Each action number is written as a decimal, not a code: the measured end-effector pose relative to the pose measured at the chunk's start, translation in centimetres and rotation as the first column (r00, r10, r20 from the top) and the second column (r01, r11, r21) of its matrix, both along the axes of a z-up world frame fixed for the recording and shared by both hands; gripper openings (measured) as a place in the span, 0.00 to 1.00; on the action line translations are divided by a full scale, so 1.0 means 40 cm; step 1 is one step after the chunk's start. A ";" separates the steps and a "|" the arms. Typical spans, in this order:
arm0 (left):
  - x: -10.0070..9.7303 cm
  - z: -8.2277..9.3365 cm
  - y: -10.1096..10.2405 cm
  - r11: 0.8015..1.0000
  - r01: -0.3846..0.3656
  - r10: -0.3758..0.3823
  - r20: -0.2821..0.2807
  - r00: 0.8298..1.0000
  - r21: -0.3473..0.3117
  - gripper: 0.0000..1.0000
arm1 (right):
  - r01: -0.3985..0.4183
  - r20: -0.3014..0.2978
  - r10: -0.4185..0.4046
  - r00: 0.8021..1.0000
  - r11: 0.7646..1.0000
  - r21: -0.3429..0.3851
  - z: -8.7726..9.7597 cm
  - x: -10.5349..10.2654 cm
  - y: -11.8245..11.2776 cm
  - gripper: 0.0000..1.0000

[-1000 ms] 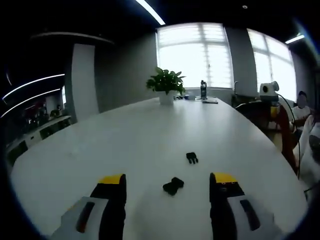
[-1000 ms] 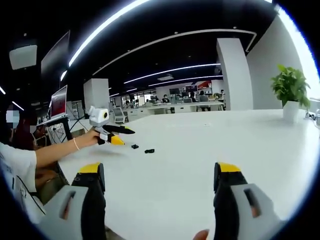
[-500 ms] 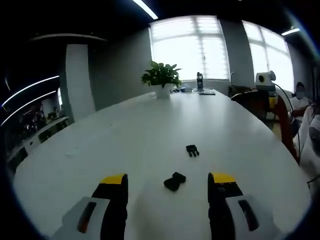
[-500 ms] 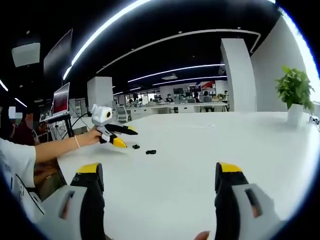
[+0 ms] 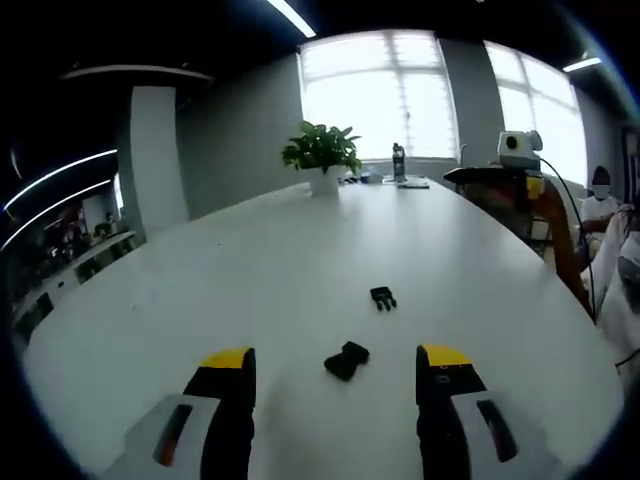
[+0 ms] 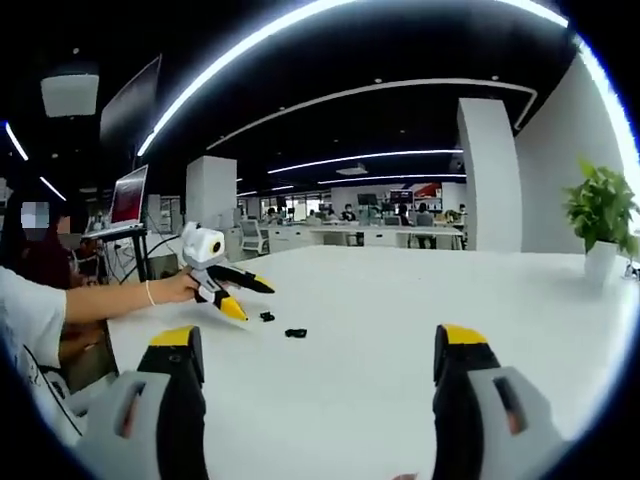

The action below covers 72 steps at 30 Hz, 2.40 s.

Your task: Snap the two parts of the plastic buckle together until the buckle closes and remains connected.

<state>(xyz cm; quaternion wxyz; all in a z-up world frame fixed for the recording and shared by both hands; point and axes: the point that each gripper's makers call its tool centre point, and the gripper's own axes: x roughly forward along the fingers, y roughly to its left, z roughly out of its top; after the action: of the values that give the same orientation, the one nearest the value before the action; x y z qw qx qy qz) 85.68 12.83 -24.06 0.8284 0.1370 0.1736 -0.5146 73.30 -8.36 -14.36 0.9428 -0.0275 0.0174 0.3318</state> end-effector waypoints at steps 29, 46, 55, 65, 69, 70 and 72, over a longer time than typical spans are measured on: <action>-0.007 -0.005 -0.011 1.000 0.007 -0.007 -0.002 1.000 -0.006 0.66 | -0.266 0.054 0.267 0.962 0.964 -0.026 0.026 0.138 0.144 0.97; -0.004 -0.020 -0.011 0.999 0.047 -0.047 0.010 0.999 0.011 0.55 | -0.317 0.047 0.321 0.946 0.945 -0.077 0.013 0.147 0.167 0.95; -0.014 -0.023 -0.032 0.997 0.078 -0.078 0.002 0.997 0.026 0.53 | -0.334 0.024 0.340 0.940 0.934 -0.125 -0.001 0.179 0.180 0.94; -0.025 -0.031 -0.033 0.995 0.095 -0.094 -0.040 0.995 0.009 0.52 | -0.350 -0.009 0.353 0.936 0.926 -0.140 -0.027 0.212 0.184 0.94; -0.027 -0.032 -0.030 0.996 0.088 -0.089 -0.065 0.994 -0.011 0.52 | -0.360 -0.039 0.358 0.933 0.924 -0.128 -0.043 0.218 0.186 0.93; -0.027 -0.033 -0.030 0.996 0.086 -0.087 -0.068 0.994 -0.014 0.52 | -0.364 -0.041 0.362 0.931 0.923 -0.122 -0.045 0.219 0.187 0.93; -0.027 -0.036 -0.029 0.996 0.084 -0.085 -0.077 0.993 -0.017 0.51 | -0.370 -0.052 0.366 0.929 0.922 -0.112 -0.049 0.222 0.189 0.93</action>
<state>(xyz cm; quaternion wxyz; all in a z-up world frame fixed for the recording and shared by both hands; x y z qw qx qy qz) 84.60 11.66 -25.50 0.7995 0.1185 0.1960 -0.5553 82.17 -0.79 -16.33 0.8601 -0.0820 0.0461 0.5014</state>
